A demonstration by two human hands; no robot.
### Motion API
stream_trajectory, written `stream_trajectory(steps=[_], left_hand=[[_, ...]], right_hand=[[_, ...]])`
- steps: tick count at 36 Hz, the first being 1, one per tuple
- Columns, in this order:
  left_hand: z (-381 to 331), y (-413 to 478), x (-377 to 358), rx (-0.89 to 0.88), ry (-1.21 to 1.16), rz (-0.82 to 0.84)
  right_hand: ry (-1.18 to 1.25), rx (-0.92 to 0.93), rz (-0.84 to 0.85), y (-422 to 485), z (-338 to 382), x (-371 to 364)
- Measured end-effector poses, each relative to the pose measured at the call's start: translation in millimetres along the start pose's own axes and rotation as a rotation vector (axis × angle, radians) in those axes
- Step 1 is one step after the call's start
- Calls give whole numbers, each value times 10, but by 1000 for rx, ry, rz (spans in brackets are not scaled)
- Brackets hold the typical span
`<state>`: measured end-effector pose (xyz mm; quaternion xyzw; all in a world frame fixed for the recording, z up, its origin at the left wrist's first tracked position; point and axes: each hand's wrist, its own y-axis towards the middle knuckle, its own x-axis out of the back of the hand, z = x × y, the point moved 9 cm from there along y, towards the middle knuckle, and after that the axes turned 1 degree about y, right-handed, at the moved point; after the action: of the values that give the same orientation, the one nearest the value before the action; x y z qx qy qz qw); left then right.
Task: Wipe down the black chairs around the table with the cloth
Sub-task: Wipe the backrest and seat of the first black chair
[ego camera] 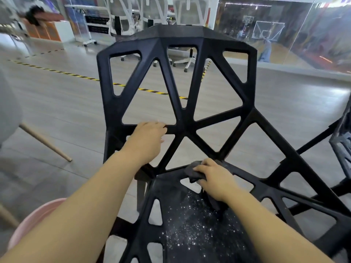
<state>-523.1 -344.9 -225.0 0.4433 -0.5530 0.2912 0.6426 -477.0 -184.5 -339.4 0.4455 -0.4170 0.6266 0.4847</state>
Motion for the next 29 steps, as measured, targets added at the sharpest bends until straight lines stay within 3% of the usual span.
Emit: stream_trajectory(steps=[5, 9, 14, 18, 29], left_hand=[[154, -577, 127, 130, -132, 23], [198, -1049, 332, 48, -160, -209], [462, -1544, 421, 328, -299, -404], [608, -1664, 274, 595, -504, -419], [638, -1416, 325, 554, -475, -549]], right_hand=[[104, 30, -118, -147, 67, 55], [156, 66, -257, -218, 190, 180], [250, 118, -407, -246, 390, 367], [362, 155, -445, -246, 606, 490], [370, 469, -554, 177, 1524, 976]])
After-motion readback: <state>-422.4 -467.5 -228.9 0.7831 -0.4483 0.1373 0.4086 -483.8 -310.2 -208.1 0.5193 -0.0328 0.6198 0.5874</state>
